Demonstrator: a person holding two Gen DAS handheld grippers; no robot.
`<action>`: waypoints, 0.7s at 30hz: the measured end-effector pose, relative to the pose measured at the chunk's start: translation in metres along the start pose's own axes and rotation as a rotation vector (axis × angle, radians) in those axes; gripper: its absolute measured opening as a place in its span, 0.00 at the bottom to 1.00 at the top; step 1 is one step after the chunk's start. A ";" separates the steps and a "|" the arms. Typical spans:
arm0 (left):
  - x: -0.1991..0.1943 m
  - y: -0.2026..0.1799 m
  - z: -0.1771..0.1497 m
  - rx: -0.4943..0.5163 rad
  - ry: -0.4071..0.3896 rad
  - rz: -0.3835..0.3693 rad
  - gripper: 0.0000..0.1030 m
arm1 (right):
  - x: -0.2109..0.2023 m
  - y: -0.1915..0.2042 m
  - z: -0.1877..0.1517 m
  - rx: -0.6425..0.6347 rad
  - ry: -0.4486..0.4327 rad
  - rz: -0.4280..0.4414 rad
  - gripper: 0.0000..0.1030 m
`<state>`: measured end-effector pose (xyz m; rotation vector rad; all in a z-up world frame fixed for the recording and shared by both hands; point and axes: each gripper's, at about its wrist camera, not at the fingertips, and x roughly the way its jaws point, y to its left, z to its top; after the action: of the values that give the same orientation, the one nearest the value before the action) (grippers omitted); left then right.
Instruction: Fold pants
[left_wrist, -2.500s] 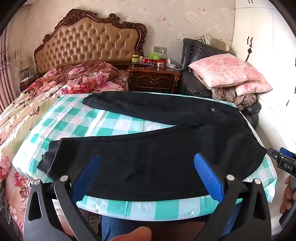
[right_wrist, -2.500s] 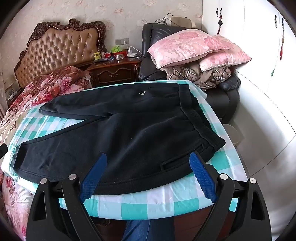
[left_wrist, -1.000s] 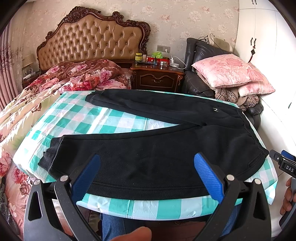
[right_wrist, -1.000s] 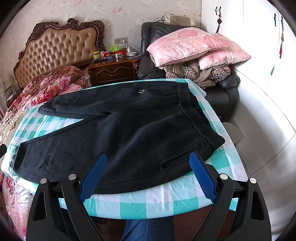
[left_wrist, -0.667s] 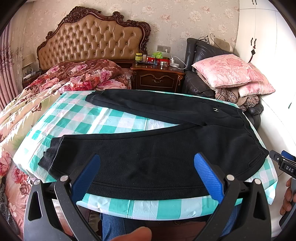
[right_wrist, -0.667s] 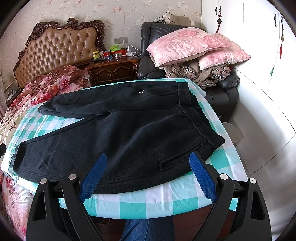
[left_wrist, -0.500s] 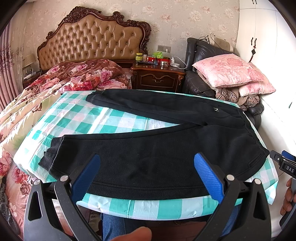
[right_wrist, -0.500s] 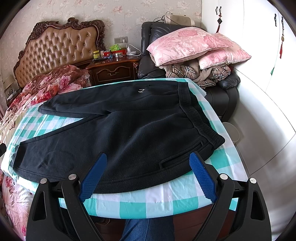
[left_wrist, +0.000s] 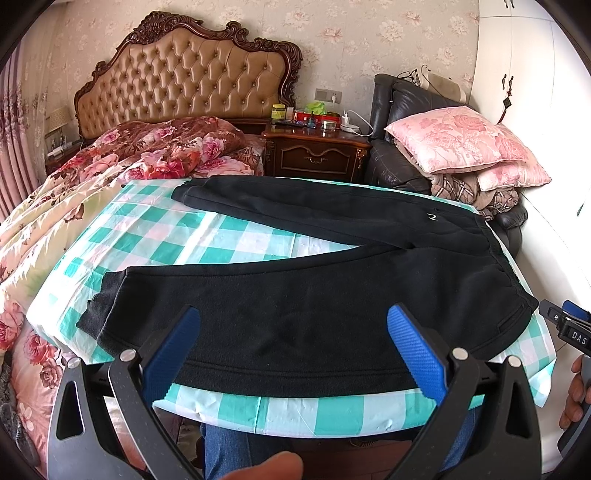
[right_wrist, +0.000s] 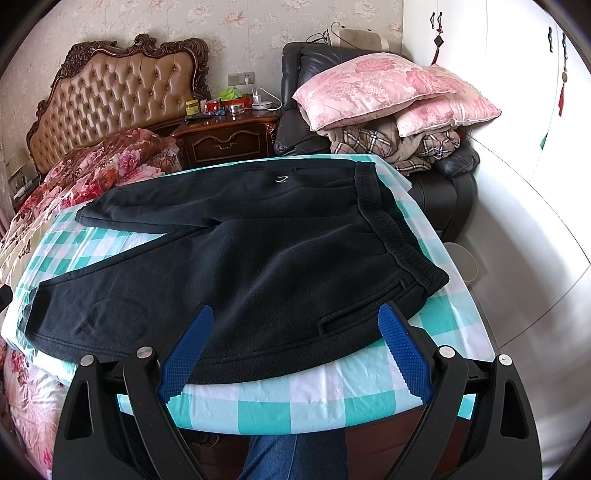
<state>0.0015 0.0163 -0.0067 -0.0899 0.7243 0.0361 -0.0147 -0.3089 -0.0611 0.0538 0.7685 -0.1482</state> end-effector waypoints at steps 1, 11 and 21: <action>-0.001 0.002 -0.003 -0.002 -0.001 0.001 0.99 | 0.001 0.000 -0.001 -0.001 0.000 0.000 0.85; -0.001 0.002 -0.002 -0.002 0.000 0.002 0.99 | 0.005 -0.001 -0.006 -0.001 0.002 0.000 0.85; 0.001 0.006 -0.005 -0.001 0.002 0.002 0.99 | 0.005 -0.001 -0.005 -0.002 0.004 -0.001 0.85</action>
<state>-0.0015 0.0213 -0.0119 -0.0898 0.7262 0.0382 -0.0146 -0.3100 -0.0683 0.0520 0.7725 -0.1483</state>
